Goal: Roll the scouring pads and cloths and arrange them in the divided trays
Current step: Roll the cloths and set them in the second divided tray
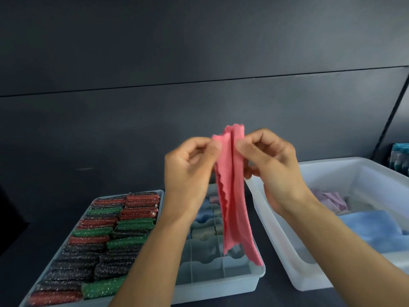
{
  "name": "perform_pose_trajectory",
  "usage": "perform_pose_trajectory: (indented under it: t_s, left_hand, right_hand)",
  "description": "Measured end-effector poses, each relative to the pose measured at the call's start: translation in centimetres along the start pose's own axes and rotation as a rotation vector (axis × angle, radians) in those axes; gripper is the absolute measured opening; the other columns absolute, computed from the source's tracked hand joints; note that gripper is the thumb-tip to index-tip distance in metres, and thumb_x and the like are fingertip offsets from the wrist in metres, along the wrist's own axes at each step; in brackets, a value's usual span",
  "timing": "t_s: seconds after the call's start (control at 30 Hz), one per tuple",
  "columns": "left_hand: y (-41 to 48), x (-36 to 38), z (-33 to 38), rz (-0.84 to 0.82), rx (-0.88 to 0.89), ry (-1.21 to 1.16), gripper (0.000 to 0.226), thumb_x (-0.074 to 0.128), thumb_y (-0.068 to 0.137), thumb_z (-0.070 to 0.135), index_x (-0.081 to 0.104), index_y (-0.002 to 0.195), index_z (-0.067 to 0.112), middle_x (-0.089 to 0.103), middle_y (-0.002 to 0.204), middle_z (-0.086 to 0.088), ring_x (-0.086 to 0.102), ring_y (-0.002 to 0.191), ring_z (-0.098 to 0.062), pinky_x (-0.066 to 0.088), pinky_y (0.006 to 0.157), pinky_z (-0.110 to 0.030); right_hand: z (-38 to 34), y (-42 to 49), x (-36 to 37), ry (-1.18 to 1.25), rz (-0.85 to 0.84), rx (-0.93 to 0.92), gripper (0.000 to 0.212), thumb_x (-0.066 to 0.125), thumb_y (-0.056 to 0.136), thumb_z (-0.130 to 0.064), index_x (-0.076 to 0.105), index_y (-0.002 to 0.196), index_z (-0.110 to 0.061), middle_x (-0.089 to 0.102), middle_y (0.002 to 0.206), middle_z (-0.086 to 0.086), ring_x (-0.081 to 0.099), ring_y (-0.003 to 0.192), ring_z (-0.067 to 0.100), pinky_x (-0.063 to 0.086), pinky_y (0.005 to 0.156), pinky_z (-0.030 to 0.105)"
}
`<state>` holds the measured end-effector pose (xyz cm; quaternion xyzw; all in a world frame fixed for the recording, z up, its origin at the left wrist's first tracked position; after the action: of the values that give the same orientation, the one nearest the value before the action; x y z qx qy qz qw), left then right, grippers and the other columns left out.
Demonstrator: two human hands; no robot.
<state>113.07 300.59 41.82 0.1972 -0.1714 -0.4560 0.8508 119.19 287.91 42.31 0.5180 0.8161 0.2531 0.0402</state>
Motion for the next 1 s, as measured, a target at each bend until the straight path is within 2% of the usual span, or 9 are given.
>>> perform_pose_trajectory:
  t_s: [0.17, 0.27, 0.43, 0.53, 0.6, 0.77, 0.87, 0.93, 1.0]
  left_hand:
    - [2.3, -1.8, 1.3, -0.012, 0.021, 0.107, 0.023, 0.054, 0.099, 0.024, 0.061, 0.086, 0.005, 0.055, 0.069, 0.001, 0.046, 0.065, -0.012, 0.038, 0.06, -0.024]
    - [2.4, -1.5, 1.9, -0.092, 0.091, 0.187, 0.023, 0.052, 0.1, 0.028, 0.06, 0.092, 0.008, 0.057, 0.081, -0.015, 0.046, 0.075, -0.015, 0.038, 0.067, -0.024]
    - [2.3, -1.9, 1.6, -0.138, 0.104, 0.206, 0.025, 0.052, 0.1, 0.034, 0.06, 0.093, 0.011, 0.054, 0.079, -0.025, 0.044, 0.07, -0.024, 0.037, 0.066, -0.039]
    - [2.4, -2.3, 0.7, -0.093, 0.074, 0.206, 0.023, 0.055, 0.098, 0.032, 0.062, 0.09, 0.011, 0.052, 0.067, -0.014, 0.046, 0.064, -0.022, 0.042, 0.061, -0.044]
    - [2.6, -2.2, -0.2, -0.045, 0.086, 0.252, 0.017, 0.057, 0.097, 0.025, 0.062, 0.088, 0.012, 0.057, 0.061, 0.009, 0.05, 0.059, -0.006, 0.045, 0.058, -0.031]
    - [2.5, -2.0, -1.0, 0.028, 0.11, 0.296, 0.015, 0.056, 0.098, 0.021, 0.061, 0.09, 0.009, 0.061, 0.071, 0.006, 0.051, 0.06, -0.001, 0.043, 0.059, -0.017]
    - [2.4, -2.0, -0.9, 0.048, 0.069, 0.23, 0.018, 0.053, 0.1, 0.024, 0.059, 0.088, 0.011, 0.053, 0.063, 0.01, 0.044, 0.058, -0.005, 0.039, 0.056, -0.023]
    - [2.0, -1.6, -0.3, 0.019, 0.123, 0.247, 0.017, 0.052, 0.1, 0.023, 0.058, 0.088, 0.012, 0.056, 0.067, 0.01, 0.046, 0.058, -0.003, 0.039, 0.056, -0.018]
    - [1.6, -1.0, 0.3, -0.021, 0.205, 0.274, 0.015, 0.05, 0.101, 0.021, 0.056, 0.09, 0.013, 0.063, 0.075, 0.008, 0.052, 0.061, 0.002, 0.039, 0.057, -0.013]
  right_hand:
    - [1.0, 0.6, -1.7, 0.116, 0.134, 0.19, 0.018, 0.058, 0.084, -0.026, 0.055, 0.074, -0.011, 0.05, 0.07, 0.003, 0.046, 0.067, 0.014, 0.04, 0.067, 0.032]
    - [1.6, 0.3, -1.5, 0.046, -0.033, 0.268, 0.059, 0.061, 0.075, -0.06, 0.067, 0.105, -0.009, 0.066, 0.097, 0.011, 0.061, 0.085, 0.016, 0.052, 0.076, 0.032]
    - [1.4, 0.3, -1.3, 0.247, -0.016, 0.287, 0.028, 0.072, 0.068, -0.023, 0.069, 0.092, -0.01, 0.072, 0.087, 0.0, 0.064, 0.074, 0.009, 0.049, 0.067, 0.024]
    - [1.1, 0.5, -1.8, 0.279, 0.028, 0.235, 0.021, 0.072, 0.072, -0.018, 0.066, 0.088, -0.007, 0.07, 0.082, 0.002, 0.063, 0.071, 0.011, 0.05, 0.064, 0.022]
    - [1.0, 0.6, -1.8, 0.082, 0.122, 0.175, 0.007, 0.071, 0.08, -0.011, 0.065, 0.081, -0.006, 0.068, 0.069, -0.001, 0.06, 0.06, 0.008, 0.048, 0.056, 0.019]
    - [0.9, 1.0, -1.5, -0.191, 0.251, 0.07, 0.015, 0.069, 0.087, -0.015, 0.066, 0.077, -0.005, 0.06, 0.066, 0.008, 0.051, 0.062, 0.016, 0.044, 0.059, 0.028]
    - [0.4, 1.0, -1.5, -0.112, 0.123, 0.111, 0.019, 0.073, 0.083, -0.028, 0.068, 0.086, -0.01, 0.067, 0.073, -0.003, 0.06, 0.067, 0.01, 0.048, 0.065, 0.024]
    - [0.3, 1.1, -1.4, -0.124, 0.016, 0.167, 0.045, 0.082, 0.067, -0.039, 0.068, 0.1, -0.013, 0.072, 0.085, -0.005, 0.067, 0.077, 0.007, 0.05, 0.066, 0.017]
    - [0.4, 1.3, -1.0, -0.121, 0.01, 0.207, 0.047, 0.087, 0.059, -0.03, 0.068, 0.098, -0.014, 0.072, 0.087, -0.003, 0.068, 0.076, 0.007, 0.05, 0.063, 0.016]
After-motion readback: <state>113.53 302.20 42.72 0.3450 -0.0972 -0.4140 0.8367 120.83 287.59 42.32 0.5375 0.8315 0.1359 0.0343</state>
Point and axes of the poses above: each hand's wrist, its own y-axis towards the middle knuckle, its own x-axis out of the palm, z = x × y, the point moved 1 cm from there along y, towards the middle knuckle
